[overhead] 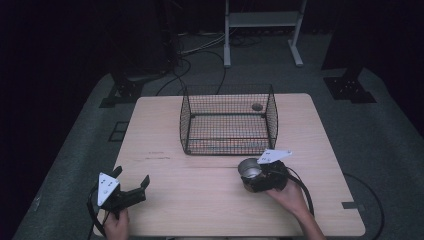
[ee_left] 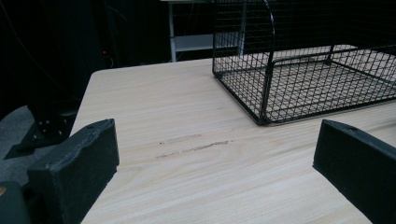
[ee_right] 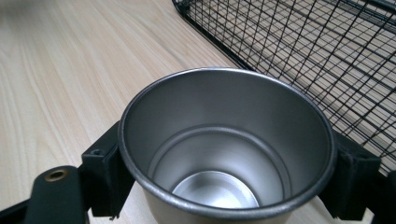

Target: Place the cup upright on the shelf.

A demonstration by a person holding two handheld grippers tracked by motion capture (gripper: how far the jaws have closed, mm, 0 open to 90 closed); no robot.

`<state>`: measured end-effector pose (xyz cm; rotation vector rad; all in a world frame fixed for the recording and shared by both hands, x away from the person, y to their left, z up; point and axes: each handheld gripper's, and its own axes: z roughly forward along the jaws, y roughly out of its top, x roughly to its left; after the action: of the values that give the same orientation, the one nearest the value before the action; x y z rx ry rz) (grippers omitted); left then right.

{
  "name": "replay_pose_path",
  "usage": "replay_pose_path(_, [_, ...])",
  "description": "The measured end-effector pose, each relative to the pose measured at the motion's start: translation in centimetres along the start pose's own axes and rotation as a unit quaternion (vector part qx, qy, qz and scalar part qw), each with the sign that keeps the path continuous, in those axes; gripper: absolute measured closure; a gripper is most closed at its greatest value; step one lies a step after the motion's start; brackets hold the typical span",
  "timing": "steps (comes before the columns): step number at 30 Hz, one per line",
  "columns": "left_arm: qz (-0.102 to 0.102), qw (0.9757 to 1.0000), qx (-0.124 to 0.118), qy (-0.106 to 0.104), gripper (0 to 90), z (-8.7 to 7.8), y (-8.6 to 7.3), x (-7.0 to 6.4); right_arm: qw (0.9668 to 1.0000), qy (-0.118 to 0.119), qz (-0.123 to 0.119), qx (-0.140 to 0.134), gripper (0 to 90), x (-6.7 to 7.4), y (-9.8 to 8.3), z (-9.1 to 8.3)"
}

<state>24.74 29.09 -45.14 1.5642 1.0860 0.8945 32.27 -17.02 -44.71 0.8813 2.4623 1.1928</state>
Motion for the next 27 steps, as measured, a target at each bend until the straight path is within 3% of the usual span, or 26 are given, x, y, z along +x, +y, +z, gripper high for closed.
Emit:
replay_pose_path(8, [0.000,1.0000,0.000,0.002,0.0,-0.1,0.0,0.0,0.9999,0.013,-0.001,-0.008,17.9,0.0,0.6,-0.6])
replay_pose_path(27, [-0.002,1.0000,0.000,0.001,0.0,-0.1,0.0,0.2,0.9982,0.047,-0.006,-0.035,18.0,-0.7,4.8,-2.7])
